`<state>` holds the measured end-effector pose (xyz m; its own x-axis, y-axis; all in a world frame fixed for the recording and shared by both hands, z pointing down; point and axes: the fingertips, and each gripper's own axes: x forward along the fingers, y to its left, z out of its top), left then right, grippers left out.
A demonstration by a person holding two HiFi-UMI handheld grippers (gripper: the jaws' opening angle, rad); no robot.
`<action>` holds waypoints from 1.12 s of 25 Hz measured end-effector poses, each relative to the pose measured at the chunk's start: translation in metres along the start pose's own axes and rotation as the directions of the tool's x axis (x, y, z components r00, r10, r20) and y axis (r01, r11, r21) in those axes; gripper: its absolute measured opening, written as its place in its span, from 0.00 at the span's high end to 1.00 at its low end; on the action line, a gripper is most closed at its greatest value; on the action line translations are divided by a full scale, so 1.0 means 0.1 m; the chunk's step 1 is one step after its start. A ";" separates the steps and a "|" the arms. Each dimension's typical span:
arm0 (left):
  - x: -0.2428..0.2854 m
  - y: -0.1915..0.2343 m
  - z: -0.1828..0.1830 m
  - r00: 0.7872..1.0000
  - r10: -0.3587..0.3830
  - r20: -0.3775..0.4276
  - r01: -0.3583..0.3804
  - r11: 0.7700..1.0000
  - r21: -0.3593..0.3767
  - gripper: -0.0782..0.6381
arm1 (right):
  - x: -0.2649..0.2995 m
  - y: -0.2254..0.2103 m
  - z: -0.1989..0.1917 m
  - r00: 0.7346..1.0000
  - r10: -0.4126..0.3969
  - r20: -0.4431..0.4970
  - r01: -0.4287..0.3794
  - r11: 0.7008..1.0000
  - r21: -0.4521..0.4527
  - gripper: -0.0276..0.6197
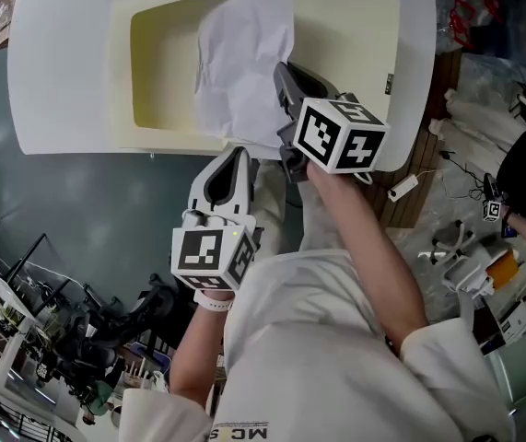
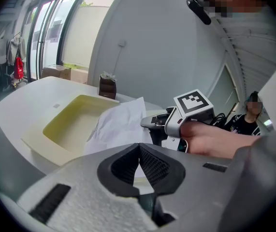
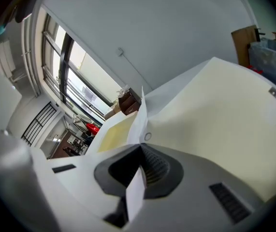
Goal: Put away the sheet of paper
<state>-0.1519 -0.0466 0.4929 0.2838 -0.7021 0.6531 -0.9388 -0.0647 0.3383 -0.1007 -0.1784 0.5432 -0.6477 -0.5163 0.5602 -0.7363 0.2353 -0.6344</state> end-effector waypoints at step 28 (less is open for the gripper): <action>0.07 0.66 -0.07 0.990 0.144 -0.013 -0.144 0.987 -0.066 0.85 | 1.30 0.68 -0.62 0.933 0.207 -0.293 -0.215 0.977 0.007 0.93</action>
<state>-0.2108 -0.0508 0.5241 0.1485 -0.6946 0.7039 -0.9549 0.0845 0.2848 -0.2474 -0.1783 0.6059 -0.8146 -0.1922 0.5472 -0.5786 0.3350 -0.7437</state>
